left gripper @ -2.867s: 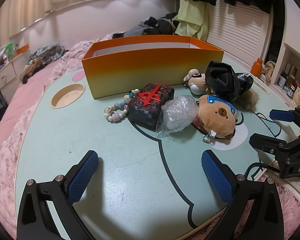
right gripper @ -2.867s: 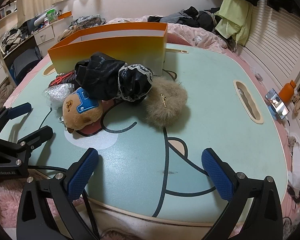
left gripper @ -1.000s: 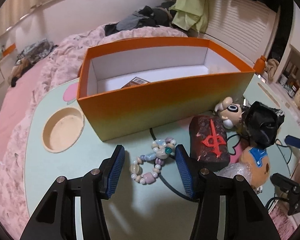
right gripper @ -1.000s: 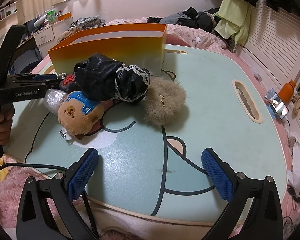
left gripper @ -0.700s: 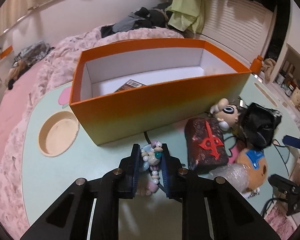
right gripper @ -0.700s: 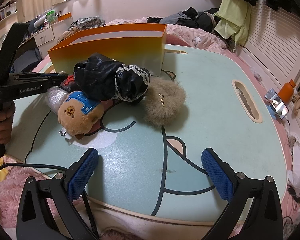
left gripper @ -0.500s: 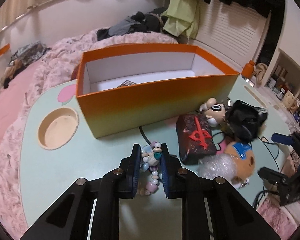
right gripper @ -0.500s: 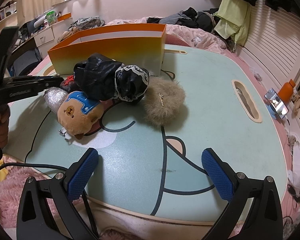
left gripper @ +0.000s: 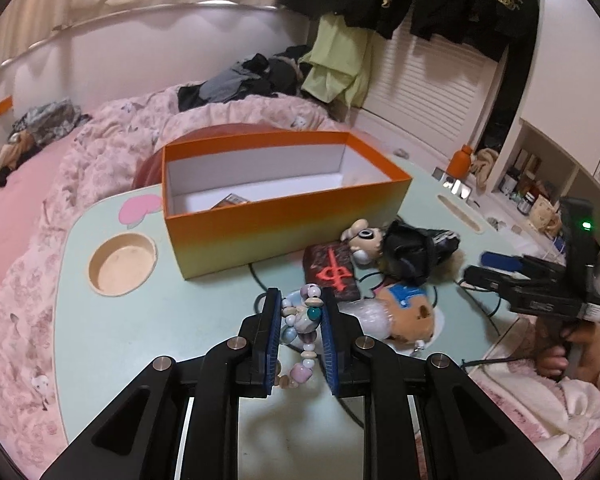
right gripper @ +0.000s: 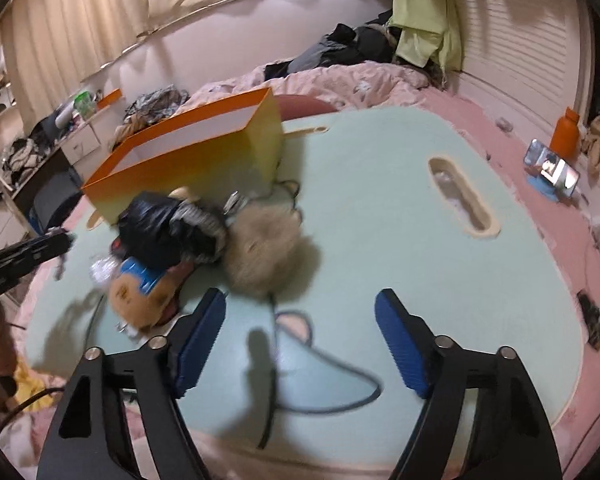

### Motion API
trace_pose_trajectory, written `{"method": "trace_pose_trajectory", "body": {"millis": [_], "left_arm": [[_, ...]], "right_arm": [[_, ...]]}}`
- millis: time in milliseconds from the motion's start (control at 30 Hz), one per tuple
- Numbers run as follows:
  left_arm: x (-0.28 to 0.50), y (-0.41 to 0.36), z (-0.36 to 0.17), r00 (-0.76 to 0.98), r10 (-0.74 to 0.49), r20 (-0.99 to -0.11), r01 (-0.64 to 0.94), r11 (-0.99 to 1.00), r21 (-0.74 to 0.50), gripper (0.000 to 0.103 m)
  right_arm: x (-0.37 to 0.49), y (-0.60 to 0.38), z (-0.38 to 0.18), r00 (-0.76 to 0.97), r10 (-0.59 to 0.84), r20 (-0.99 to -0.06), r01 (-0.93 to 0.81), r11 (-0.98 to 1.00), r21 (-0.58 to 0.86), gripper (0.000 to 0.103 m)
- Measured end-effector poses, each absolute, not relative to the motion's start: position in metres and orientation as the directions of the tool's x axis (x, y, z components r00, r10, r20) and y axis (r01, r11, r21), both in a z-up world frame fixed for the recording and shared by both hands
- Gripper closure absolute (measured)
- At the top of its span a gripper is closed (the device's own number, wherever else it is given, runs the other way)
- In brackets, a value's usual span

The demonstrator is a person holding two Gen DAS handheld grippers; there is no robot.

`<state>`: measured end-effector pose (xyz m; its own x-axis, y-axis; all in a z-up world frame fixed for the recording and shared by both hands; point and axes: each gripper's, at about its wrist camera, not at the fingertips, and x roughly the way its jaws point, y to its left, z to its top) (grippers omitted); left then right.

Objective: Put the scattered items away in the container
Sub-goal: 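Grasp the beaded bracelet with the left gripper while the right gripper grasps the tan fur ball, then carry both items over the orange box and open both grippers to drop them in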

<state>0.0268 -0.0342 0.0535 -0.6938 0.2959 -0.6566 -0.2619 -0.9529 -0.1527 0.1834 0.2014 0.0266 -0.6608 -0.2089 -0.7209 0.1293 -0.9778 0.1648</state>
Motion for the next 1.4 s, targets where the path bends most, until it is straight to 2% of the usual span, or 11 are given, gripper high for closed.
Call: {"method": "trace_pose_trajectory", "body": {"millis": [67, 167, 300, 367, 400, 433, 567, 767, 1033, 1233, 1400], "left_arm": [[0.028, -0.033, 0.054, -0.693, 0.298, -0.656, -0.265, -0.952, -0.153, 0.085], [0.028, -0.031, 0.054, -0.688, 0.308, -0.657, -0.27, -0.949, -0.161, 0.085], [0.028, -0.028, 0.052, -0.685, 0.308, -0.66, -0.276, -0.948, -0.156, 0.085], [0.029, -0.027, 0.052, -0.685, 0.308, -0.66, -0.277, -0.948, -0.156, 0.085], [0.029, -0.027, 0.052, -0.686, 0.305, -0.66, -0.275, -0.949, -0.153, 0.085], [0.029, -0.027, 0.052, -0.686, 0.304, -0.661, -0.273, -0.95, -0.153, 0.085], [0.028, -0.029, 0.054, -0.69, 0.304, -0.657, -0.267, -0.95, -0.159, 0.085], [0.021, -0.031, 0.068, -0.707, 0.309, -0.637, -0.264, -0.95, -0.168, 0.085], [-0.028, -0.034, 0.102, -0.736, 0.303, -0.606, -0.251, -0.953, -0.171, 0.085], [-0.08, -0.036, 0.097, -0.731, 0.258, -0.632, -0.198, -0.966, -0.166, 0.085], [-0.101, -0.045, 0.084, -0.75, 0.213, -0.627, -0.136, -0.976, -0.17, 0.085]], "right_arm": [[0.174, 0.196, 0.027, -0.659, -0.184, -0.729, 0.136, -0.983, 0.125, 0.034], [0.162, 0.187, 0.03, -0.648, -0.231, -0.726, 0.188, -0.972, 0.141, 0.035], [0.15, 0.171, 0.027, -0.633, -0.196, -0.749, 0.197, -0.976, 0.088, 0.035], [0.144, 0.167, 0.025, -0.626, -0.196, -0.754, 0.211, -0.974, 0.078, 0.048], [0.142, 0.166, 0.023, -0.62, -0.192, -0.761, 0.214, -0.974, 0.072, 0.066], [0.141, 0.167, 0.021, -0.617, -0.188, -0.764, 0.212, -0.975, 0.068, 0.069], [0.15, 0.177, 0.019, -0.626, -0.203, -0.752, 0.193, -0.976, 0.103, 0.069], [0.164, 0.199, 0.033, -0.681, -0.149, -0.717, 0.129, -0.988, 0.083, 0.069], [0.139, 0.163, 0.095, -0.741, -0.251, -0.623, 0.274, -0.96, 0.061, 0.069], [0.089, 0.117, 0.098, -0.673, -0.331, -0.661, 0.382, -0.921, 0.073, 0.069], [0.058, 0.102, 0.087, -0.635, -0.344, -0.691, 0.382, -0.918, 0.106, 0.069]]}}
